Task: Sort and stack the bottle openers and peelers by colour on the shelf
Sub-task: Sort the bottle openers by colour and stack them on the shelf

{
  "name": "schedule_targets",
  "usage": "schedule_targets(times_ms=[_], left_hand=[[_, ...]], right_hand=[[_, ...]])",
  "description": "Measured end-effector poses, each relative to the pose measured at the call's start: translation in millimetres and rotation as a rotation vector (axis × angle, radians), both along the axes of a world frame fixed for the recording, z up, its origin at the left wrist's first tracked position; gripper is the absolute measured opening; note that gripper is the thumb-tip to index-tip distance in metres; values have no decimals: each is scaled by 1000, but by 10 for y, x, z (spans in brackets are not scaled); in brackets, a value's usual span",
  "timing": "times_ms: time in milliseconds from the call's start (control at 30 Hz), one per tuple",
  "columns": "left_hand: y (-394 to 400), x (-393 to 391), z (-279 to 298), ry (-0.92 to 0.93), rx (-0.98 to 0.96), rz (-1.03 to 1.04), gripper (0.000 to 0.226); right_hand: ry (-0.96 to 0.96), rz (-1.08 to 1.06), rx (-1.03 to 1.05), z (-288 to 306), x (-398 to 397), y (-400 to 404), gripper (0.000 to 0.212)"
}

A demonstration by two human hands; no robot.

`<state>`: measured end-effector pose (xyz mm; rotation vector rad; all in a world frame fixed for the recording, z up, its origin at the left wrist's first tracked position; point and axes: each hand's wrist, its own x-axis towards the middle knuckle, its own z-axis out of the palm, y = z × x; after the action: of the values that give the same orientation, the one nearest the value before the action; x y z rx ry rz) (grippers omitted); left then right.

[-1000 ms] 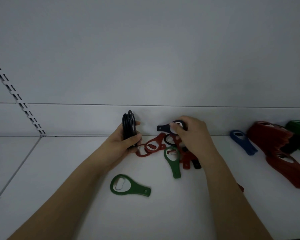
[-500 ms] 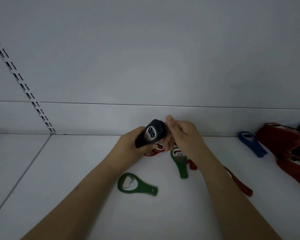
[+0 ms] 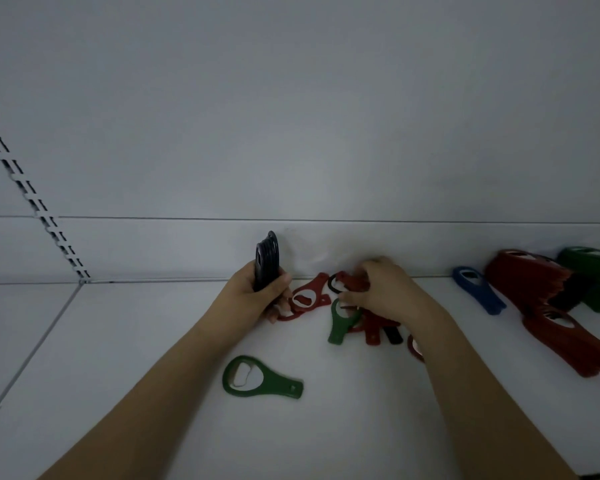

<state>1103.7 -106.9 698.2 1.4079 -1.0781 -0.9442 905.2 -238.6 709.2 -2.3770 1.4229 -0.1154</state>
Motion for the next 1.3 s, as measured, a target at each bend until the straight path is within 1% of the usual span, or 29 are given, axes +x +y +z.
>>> schedule_targets(times_ms=[67, 133, 200, 300, 333, 367, 433, 500, 567, 667, 733, 833, 933, 1000, 1100, 1133, 1167, 1233, 1267, 1300], left_hand=[[2, -6, -4, -18, 13, -2, 18], [0, -11, -2, -25, 19, -5, 17], [-4, -10, -6, -33, 23, -4, 16], [-2, -17, -7, -11, 19, 5, 15], [0, -24, 0, 1, 14, 6, 15], [5, -28, 7, 12, 9, 5, 15], [13, -28, 15, 25, 3, -3, 16], [19, -20, 12, 36, 0, -18, 16], [28, -32, 25, 81, 1, -39, 15], [43, -81, 56, 226, 12, -57, 16], [57, -111, 79, 304, 12, -69, 19], [93, -121, 114, 334, -4, -116, 26], [125, -106, 135, 376, -6, -214, 33], [134, -106, 136, 340, 16, -250, 33], [127, -123, 110, 272, 48, -213, 29], [121, -123, 100, 270, 51, -191, 28], [112, -113, 89, 287, 51, -172, 27], [81, -88, 68, 374, 52, -138, 22], [64, -76, 58, 412, 50, -123, 18], [46, -66, 45, 430, 46, -103, 15]], right_hand=[[-140, -30, 88, 13, -2, 9, 42], [-243, -31, 124, -17, 14, 49, 39], [-294, -29, 87, -67, 32, 69, 37], [-376, -18, -45, -69, 57, 101, 18], [-437, -31, -72, -49, 55, 114, 16], [-511, -52, -80, -28, 55, 123, 19], [-686, -89, -27, 27, 52, 137, 22], [-833, -99, 48, 88, 57, 152, 17], [-912, -78, 93, 141, 67, 176, 11], [-977, -17, 171, 244, 110, 222, 3], [-980, 41, 221, 320, 157, 229, 4], [-921, 129, 352, 419, 232, 224, 5], [-901, 132, 445, 449, 310, 242, 15], [-917, 131, 484, 449, 350, 272, 20], [-884, 173, 527, 442, 319, 283, 29], [-866, 146, 474, 445, 258, 264, 28], [-816, 89, 360, 437, 163, 225, 25], [-587, -62, 87, 357, -125, 129, 18], [-461, -113, 27, 293, -279, 102, 18], [-365, -134, 36, 229, -400, 98, 22]])
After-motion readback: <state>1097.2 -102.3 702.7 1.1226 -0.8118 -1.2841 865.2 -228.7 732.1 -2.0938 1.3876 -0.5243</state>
